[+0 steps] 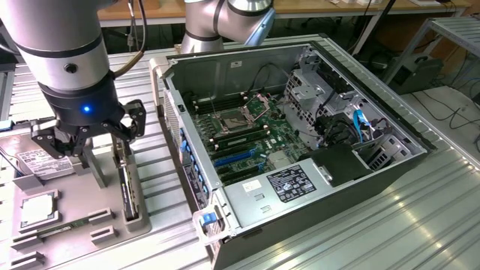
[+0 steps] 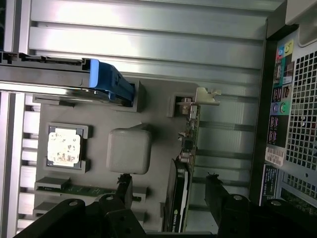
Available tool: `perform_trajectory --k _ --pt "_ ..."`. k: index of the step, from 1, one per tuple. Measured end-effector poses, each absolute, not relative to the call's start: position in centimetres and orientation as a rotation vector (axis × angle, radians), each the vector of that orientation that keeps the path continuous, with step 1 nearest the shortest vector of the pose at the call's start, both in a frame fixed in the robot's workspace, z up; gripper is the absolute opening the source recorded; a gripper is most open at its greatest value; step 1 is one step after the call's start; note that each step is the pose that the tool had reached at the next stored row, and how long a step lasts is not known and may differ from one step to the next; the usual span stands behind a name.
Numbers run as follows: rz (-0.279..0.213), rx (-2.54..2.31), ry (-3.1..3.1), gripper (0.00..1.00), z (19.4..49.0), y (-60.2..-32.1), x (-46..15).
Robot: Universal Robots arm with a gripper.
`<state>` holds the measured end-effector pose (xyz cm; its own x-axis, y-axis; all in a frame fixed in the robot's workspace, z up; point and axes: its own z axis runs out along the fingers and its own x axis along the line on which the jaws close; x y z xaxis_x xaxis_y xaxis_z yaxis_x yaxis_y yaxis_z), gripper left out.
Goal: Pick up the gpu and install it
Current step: 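Pick up the gpu and move the gpu toward the slot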
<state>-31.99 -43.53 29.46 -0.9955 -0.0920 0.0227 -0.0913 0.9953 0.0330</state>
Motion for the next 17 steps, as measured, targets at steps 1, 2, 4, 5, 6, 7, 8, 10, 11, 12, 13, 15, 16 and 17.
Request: perform_trajectory --k 1,2,4,5,6,7,8,10,11,12,13,15,16,17 --pt "-0.050 0.143 -3.115 0.70 29.4 -43.5 -32.0" --pt "-0.050 0.143 -3.116 0.70 29.4 -43.5 -32.0" --pt "-0.050 0.143 -3.118 0.70 29.3 -43.5 -32.0" --pt "-0.049 0.143 -3.119 0.70 29.2 -43.5 -32.0" --pt "-0.049 0.143 -3.121 0.70 29.2 -43.5 -32.0" --pt "-0.050 0.144 -3.123 0.70 29.1 -43.5 -32.0" --pt "-0.049 0.144 -3.125 0.70 28.9 -43.5 -32.0" --pt "-0.049 0.144 -3.128 0.70 28.6 -43.6 -32.0" --pt "-0.049 0.144 -3.130 0.70 28.4 -43.6 -32.0" --pt "-0.049 0.144 -3.132 0.70 28.3 -43.6 -32.0" --pt "-0.049 0.143 -3.134 0.70 28.2 -43.6 -32.0" --pt "-0.049 0.110 -3.136 0.70 28.0 -43.6 -32.0" --pt "-0.049 0.093 -3.137 0.70 27.9 -43.6 -32.0" --pt "-0.049 0.078 -3.137 0.70 27.8 -43.6 -32.0"
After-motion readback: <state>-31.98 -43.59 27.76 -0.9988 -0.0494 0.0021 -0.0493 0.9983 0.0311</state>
